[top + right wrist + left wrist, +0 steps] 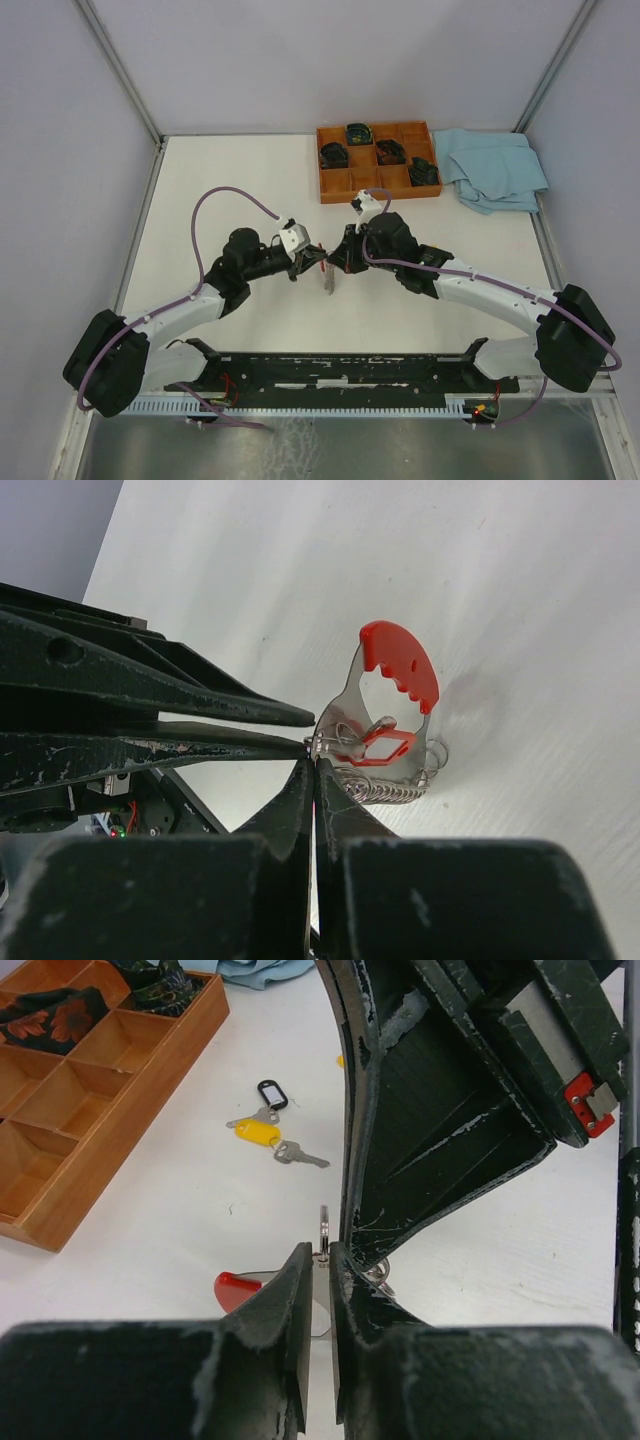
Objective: Put the keys on the keyring
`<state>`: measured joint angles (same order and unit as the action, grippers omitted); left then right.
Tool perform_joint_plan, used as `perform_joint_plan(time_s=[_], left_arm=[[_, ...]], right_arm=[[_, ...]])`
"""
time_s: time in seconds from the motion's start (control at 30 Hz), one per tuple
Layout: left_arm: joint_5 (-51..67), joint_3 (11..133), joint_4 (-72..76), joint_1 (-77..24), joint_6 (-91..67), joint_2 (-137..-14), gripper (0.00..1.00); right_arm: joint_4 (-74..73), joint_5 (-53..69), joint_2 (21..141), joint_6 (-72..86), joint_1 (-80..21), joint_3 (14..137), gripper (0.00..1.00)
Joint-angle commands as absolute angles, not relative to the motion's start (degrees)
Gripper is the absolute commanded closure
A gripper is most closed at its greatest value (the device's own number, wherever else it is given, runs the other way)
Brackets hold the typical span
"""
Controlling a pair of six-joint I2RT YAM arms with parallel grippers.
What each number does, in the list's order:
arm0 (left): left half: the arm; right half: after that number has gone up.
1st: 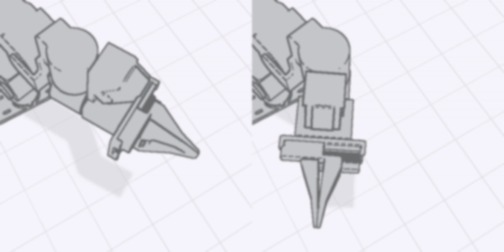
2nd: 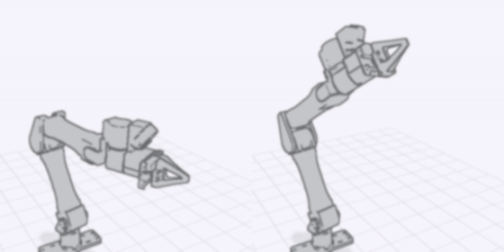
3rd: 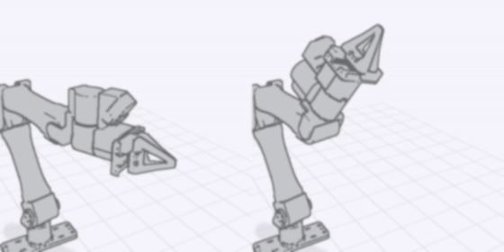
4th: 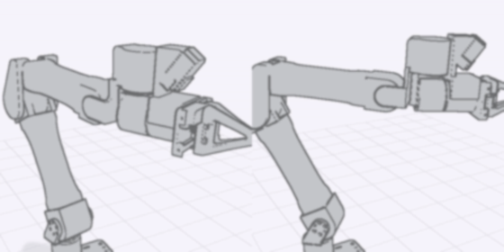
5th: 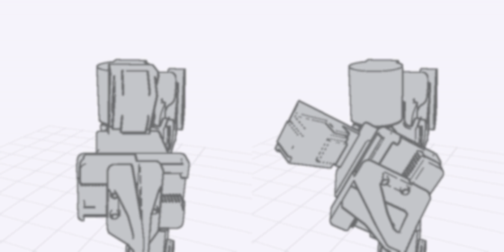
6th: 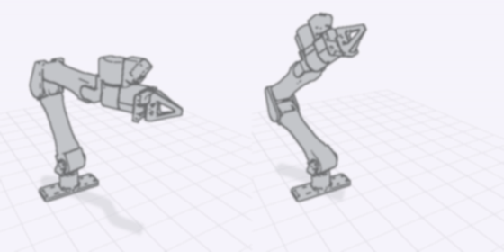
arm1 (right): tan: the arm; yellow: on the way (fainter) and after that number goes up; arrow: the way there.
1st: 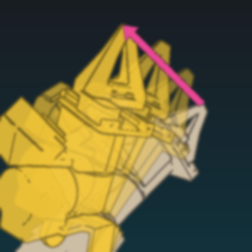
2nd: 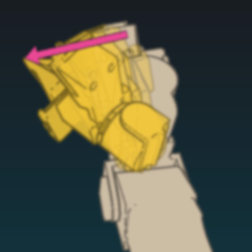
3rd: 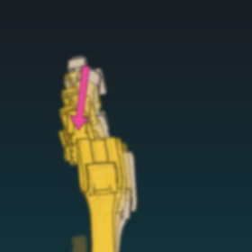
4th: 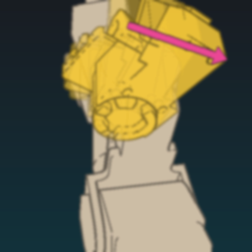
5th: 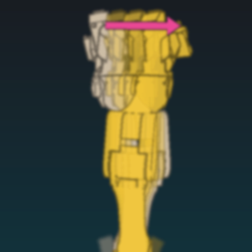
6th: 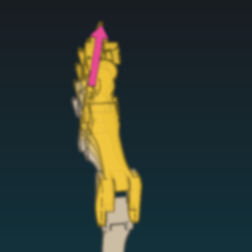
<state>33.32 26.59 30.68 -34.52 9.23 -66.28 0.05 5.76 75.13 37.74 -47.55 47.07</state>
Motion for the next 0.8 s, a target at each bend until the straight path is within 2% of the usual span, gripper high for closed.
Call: perform_joint_plan(time_s=[0.0, 0.1, 0.23, 0.57, 0.77], left_arm=[[31.9, 27.7, 34.3, -34.8, 6.4, -64.6, 0.78], [29.7, 27.6, 34.7, -34.8, 5.1, -63.4, 0.7], [26.4, 27.5, 34.5, -34.8, 1.3, -60.9, 0.65], [23.2, 15.7, 38.3, -36.2, -3.7, -47.4, 0.62], [19.6, 13.2, 44.4, -40.1, -4.3, -50.6, 0.62]], right_arm=[[1.5, 5.2, 74.4, 38.6, -47.4, 50.4, 0.99], [1.2, 4.9, 74.5, 39.1, -47.4, 50.7, 0.99], [0.5, 3.9, 74.5, 40.1, -47.4, 51.0, 0.99], [-2.3, 2.2, 74.8, 42.6, -47.4, 52.7, 0.99], [-3.5, 0.7, 75.2, 43.4, -47.4, 53.0, 0.99]])
